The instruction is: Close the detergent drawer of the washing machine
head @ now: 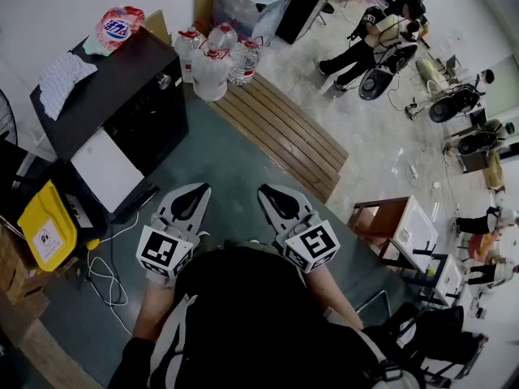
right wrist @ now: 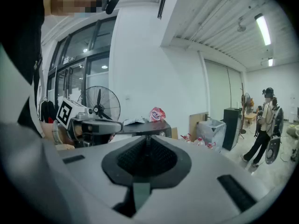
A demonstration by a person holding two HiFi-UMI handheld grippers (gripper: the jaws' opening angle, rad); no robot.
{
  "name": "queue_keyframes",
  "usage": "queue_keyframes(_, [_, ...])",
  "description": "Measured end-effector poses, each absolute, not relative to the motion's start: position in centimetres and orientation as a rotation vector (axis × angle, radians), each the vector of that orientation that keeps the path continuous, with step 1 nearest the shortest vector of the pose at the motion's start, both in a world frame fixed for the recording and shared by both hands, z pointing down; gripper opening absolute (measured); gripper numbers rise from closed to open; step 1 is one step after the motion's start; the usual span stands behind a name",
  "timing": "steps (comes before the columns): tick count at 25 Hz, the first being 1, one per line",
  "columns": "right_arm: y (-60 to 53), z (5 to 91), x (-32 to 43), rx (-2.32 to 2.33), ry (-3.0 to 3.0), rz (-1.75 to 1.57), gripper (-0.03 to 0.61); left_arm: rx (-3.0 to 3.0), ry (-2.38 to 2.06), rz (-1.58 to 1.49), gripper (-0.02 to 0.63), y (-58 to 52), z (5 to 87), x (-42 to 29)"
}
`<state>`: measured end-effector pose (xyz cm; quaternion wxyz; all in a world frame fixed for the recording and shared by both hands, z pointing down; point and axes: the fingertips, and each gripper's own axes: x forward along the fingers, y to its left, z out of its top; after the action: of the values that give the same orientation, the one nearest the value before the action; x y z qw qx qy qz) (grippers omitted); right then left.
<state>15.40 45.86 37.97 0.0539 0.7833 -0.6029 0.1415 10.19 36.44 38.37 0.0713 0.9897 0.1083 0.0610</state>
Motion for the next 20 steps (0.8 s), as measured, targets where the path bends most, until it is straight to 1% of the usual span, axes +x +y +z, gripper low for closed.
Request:
queue_keyframes(9, [44.4,38.9,15.0,2.368,-1.811,0.453,0.04,2.929,0.346,0.182,0.011,34.9,39.4,10.6])
queue_keyframes(14, [43.6,39.0,16.3,2.438,-1.877,0.522,0.04,2.912,0.307,0.208,0.011,34.1,40.1,10.3])
queue_keyframes(20, [39.7,40.7,18.2,2.377,-1.943,0.59,0.04,2.893,0.175,0.258,0.011,30.7,41.8,10.6])
